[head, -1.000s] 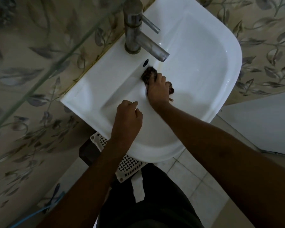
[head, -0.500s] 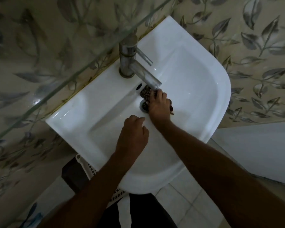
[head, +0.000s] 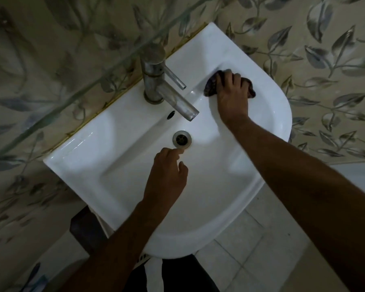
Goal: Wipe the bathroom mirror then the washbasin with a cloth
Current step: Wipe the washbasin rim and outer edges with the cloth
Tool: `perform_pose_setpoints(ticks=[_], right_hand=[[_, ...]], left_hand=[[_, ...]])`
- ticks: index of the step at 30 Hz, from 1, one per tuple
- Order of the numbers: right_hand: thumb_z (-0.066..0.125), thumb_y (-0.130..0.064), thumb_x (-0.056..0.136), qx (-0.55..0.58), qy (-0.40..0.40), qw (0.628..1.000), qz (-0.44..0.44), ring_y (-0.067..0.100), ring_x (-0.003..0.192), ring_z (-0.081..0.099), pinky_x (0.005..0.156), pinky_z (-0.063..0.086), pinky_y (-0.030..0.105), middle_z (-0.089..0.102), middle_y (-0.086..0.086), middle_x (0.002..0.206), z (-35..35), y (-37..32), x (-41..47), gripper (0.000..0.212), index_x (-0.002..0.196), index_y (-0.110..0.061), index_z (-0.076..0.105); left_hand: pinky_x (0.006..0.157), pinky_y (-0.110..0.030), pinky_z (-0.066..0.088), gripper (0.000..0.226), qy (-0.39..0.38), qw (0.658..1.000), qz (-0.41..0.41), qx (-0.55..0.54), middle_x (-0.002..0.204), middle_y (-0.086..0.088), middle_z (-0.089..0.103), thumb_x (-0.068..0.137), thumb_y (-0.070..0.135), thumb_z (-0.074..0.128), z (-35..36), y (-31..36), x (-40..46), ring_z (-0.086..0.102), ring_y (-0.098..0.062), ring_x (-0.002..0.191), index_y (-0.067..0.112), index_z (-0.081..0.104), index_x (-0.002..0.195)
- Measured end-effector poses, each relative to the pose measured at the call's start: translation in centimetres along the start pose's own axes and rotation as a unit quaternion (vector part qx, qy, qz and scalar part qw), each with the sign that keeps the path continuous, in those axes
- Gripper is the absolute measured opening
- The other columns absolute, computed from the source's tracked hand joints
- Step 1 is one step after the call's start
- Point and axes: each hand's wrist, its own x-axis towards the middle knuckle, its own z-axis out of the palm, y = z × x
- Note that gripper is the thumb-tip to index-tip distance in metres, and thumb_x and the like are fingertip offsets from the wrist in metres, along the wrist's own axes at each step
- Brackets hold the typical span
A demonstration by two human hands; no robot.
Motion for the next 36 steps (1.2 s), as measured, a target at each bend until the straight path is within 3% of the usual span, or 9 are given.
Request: perform_pose_setpoints(ticks=[8, 11, 14, 17, 21, 24, 27, 32, 36], right_hand=[[0.050, -0.019, 0.098, 0.265, -0.174, 0.947, 0.056, 0.032, 0.117, 0.046, 0.096, 0.044, 0.045, 0.045, 0.015, 0.137, -1.7, -10.5, -9.3, 0.037, 0.134, -0.009, 0.052], [0.048, -0.019, 0.098, 0.363, -0.238, 0.901, -0.015, 0.035, 0.113, 0.048, 0.094, 0.042, 0.044, 0.051, 0.022, 0.126, -4.3, -13.5, -13.3, 0.030, 0.120, 0.000, 0.057], [0.043, -0.007, 0.103, 0.451, -0.284, 0.844, -0.061, 0.024, 0.085, 0.050, 0.071, 0.044, 0.015, 0.054, 0.016, 0.088, -7.7, -13.5, -15.7, 0.018, 0.093, 0.001, 0.055], [0.057, -0.003, 0.097, 0.447, -0.351, 0.801, -0.189, 0.027, 0.101, 0.053, 0.078, 0.038, 0.013, 0.060, 0.020, 0.111, -8.5, -12.4, -17.0, 0.021, 0.116, 0.008, 0.059], [0.065, -0.008, 0.087, 0.358, -0.328, 0.839, -0.245, 0.033, 0.104, 0.052, 0.091, 0.045, 0.044, 0.057, 0.019, 0.121, -6.4, -9.2, -15.2, 0.030, 0.117, -0.003, 0.066], [0.064, -0.015, 0.089, 0.305, -0.281, 0.899, -0.142, 0.035, 0.109, 0.049, 0.088, 0.047, 0.046, 0.050, 0.017, 0.129, -3.7, -6.7, -14.0, 0.047, 0.135, -0.019, 0.058], [0.058, -0.021, 0.092, 0.256, -0.273, 0.921, -0.113, 0.038, 0.113, 0.048, 0.087, 0.045, 0.045, 0.045, 0.020, 0.132, -4.2, -8.1, -15.4, 0.048, 0.139, -0.014, 0.050], [0.060, -0.012, 0.094, 0.478, -0.333, 0.796, -0.166, 0.046, 0.112, 0.053, 0.099, 0.044, 0.053, 0.059, 0.030, 0.121, -9.3, -12.5, -19.4, 0.033, 0.119, 0.009, 0.060], [0.053, -0.017, 0.097, 0.708, -0.338, 0.609, 0.122, 0.043, 0.101, 0.062, 0.083, 0.053, 0.045, 0.061, 0.032, 0.102, -12.3, -14.3, -17.0, 0.027, 0.105, 0.008, 0.060]], left_hand=[[0.087, -0.022, 0.043, 0.034, 0.004, 1.000, -0.018, -0.008, 0.122, -0.001, 0.058, 0.096, 0.016, 0.057, 0.7, -0.4, -0.8, 0.052, -0.016, 0.115, 0.019, 0.058, 0.129], [0.093, -0.029, 0.048, 0.032, 0.031, 0.999, -0.008, -0.011, 0.121, -0.007, 0.059, 0.096, 0.014, 0.056, 0.6, 0.0, -0.1, 0.055, -0.021, 0.113, 0.014, 0.060, 0.127], [0.091, -0.027, 0.047, 0.027, 0.055, 0.998, -0.023, -0.025, 0.117, -0.005, 0.060, 0.096, 0.014, 0.054, 0.1, 0.6, 0.6, 0.057, -0.018, 0.110, 0.014, 0.062, 0.121], [0.094, -0.028, 0.048, 0.029, 0.051, 0.998, -0.023, -0.028, 0.118, -0.004, 0.060, 0.096, 0.011, 0.055, -0.5, 0.7, 0.7, 0.056, -0.016, 0.112, 0.015, 0.061, 0.124], [0.098, -0.040, 0.051, 0.031, 0.031, 0.999, -0.022, -0.022, 0.120, -0.007, 0.058, 0.095, 0.013, 0.056, -0.9, 0.1, 0.7, 0.055, -0.022, 0.115, 0.013, 0.061, 0.125], [0.094, -0.037, 0.051, 0.030, 0.025, 0.999, -0.024, -0.007, 0.117, -0.008, 0.059, 0.095, 0.012, 0.056, -0.9, -0.3, 0.3, 0.055, -0.023, 0.113, 0.010, 0.061, 0.125], [0.093, -0.033, 0.049, 0.030, 0.022, 0.999, -0.025, -0.005, 0.116, -0.007, 0.060, 0.095, 0.014, 0.055, -0.6, -0.4, -0.1, 0.054, -0.022, 0.113, 0.011, 0.062, 0.125], [0.098, -0.028, 0.045, 0.030, 0.045, 0.999, -0.022, 0.010, 0.122, -0.003, 0.061, 0.097, 0.016, 0.053, -0.7, 0.0, -0.3, 0.052, -0.017, 0.119, 0.016, 0.064, 0.124], [0.093, -0.028, 0.042, 0.028, 0.127, 0.987, 0.052, 0.080, 0.112, -0.010, 0.061, 0.091, 0.003, 0.057, -1.9, 0.0, -0.4, 0.056, -0.024, 0.108, 0.008, 0.067, 0.116]])
